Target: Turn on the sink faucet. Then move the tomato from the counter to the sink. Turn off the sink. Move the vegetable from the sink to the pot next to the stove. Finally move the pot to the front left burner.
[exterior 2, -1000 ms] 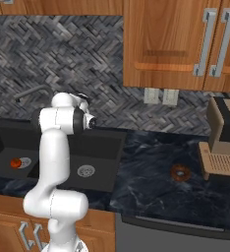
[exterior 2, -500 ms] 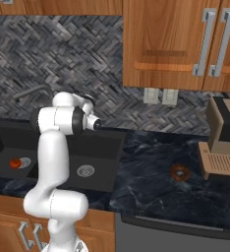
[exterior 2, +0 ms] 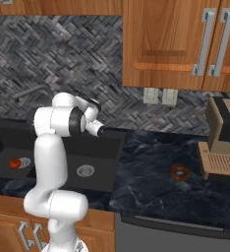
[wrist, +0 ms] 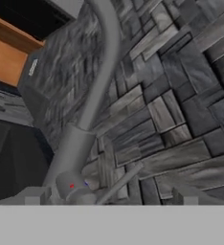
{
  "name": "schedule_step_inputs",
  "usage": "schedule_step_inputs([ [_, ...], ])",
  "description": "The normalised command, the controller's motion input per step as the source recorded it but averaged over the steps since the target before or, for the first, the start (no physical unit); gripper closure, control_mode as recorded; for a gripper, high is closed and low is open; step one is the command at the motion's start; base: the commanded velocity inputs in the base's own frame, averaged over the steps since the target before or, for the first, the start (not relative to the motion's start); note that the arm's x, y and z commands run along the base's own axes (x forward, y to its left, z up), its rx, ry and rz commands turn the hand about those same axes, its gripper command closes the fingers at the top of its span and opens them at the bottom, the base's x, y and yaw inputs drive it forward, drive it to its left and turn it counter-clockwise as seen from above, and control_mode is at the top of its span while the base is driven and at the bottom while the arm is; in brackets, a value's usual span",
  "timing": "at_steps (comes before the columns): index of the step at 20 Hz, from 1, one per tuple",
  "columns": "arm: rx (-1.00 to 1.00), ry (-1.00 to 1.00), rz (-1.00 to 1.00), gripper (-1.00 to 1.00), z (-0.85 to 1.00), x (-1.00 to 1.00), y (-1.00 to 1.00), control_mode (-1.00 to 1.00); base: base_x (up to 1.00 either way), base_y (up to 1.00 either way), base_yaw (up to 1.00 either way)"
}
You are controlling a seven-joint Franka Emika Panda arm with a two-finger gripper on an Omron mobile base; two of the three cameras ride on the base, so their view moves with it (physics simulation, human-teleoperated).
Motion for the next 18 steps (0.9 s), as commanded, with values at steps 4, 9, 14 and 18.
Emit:
schedule_step_inputs([
  [4,0.0,-0.05,-0.06,-1.0,0.4,-0.67,0.0,-1.0,0.0,0.0,0.0],
  [9,0.0,-0.05,-0.04,-1.0,0.53,-0.63,0.04,-1.0,0.0,0.0,0.0],
  [14,0.0,-0.01,-0.04,-1.0,0.67,-0.34,0.06,-1.0,0.0,0.0,0.0],
  [18,-0.01,0.0,-0.03,-1.0,0.73,-0.13,0.02,-1.0,0.0,0.0,0.0],
])
